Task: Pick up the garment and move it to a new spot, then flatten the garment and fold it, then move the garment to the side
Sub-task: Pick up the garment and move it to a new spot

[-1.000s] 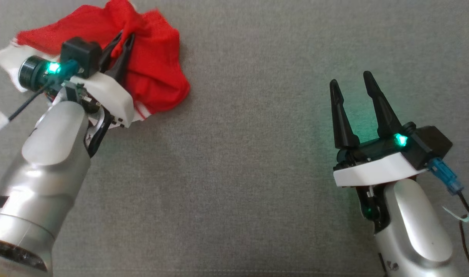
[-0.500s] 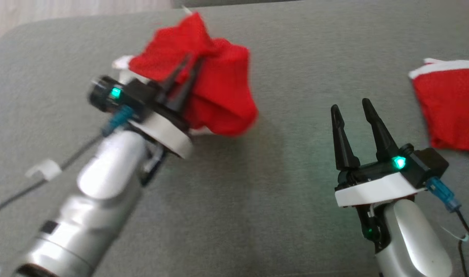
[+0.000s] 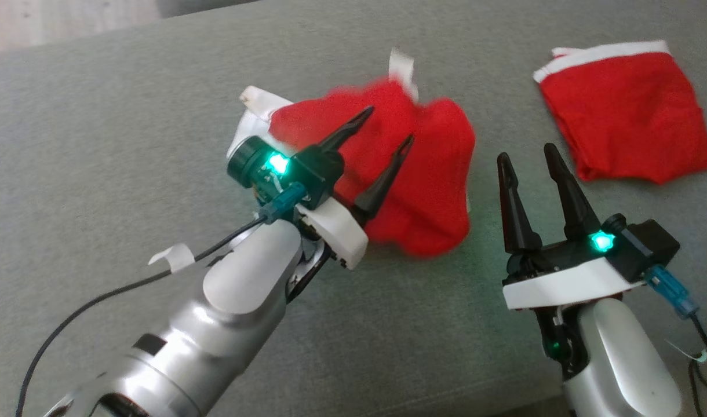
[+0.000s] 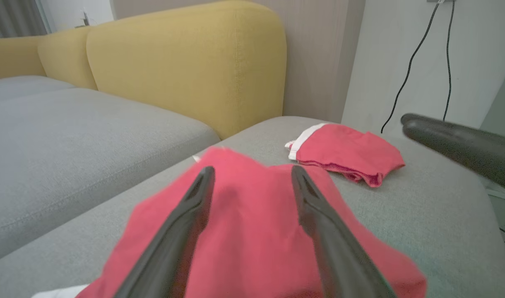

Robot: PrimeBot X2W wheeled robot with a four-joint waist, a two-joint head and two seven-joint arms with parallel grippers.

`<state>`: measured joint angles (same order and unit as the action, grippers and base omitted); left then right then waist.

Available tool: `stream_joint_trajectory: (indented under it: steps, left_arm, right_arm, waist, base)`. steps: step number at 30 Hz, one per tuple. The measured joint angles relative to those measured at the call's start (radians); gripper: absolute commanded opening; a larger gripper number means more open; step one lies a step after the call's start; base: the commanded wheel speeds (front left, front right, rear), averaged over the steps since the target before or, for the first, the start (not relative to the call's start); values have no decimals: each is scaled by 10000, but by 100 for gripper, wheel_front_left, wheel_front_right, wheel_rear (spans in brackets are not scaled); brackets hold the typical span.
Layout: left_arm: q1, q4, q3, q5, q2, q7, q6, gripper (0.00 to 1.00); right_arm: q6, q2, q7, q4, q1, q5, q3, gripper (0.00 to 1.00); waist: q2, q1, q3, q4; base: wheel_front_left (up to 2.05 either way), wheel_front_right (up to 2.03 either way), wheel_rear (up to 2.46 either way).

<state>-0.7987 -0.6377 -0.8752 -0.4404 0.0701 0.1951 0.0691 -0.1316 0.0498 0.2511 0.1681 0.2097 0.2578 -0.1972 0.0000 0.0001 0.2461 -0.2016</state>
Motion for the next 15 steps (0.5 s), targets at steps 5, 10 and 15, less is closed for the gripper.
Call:
stream_joint_trajectory:
  steps: [5,10,15]
  left_arm:
    - [-1,-543,-19,-8,-130,284,-75,100]
    - [23,-683,173,-180,-155,502,-259,100]
    - [466,-167,966,-180,293,573,-602,100]
  right_arm:
    - [0,0,0,6,-1,81,56,100]
    - [0,-2,0,44,-8,54,84,100]
    - [0,-2,0,100,-283,-92,148,100]
  waist:
    - [0,1,57,-292]
    - [0,0,-253,-43]
    - [0,-1,-659,439]
  base:
    - [0,0,0]
    - [0,0,0]
    - [0,0,0]
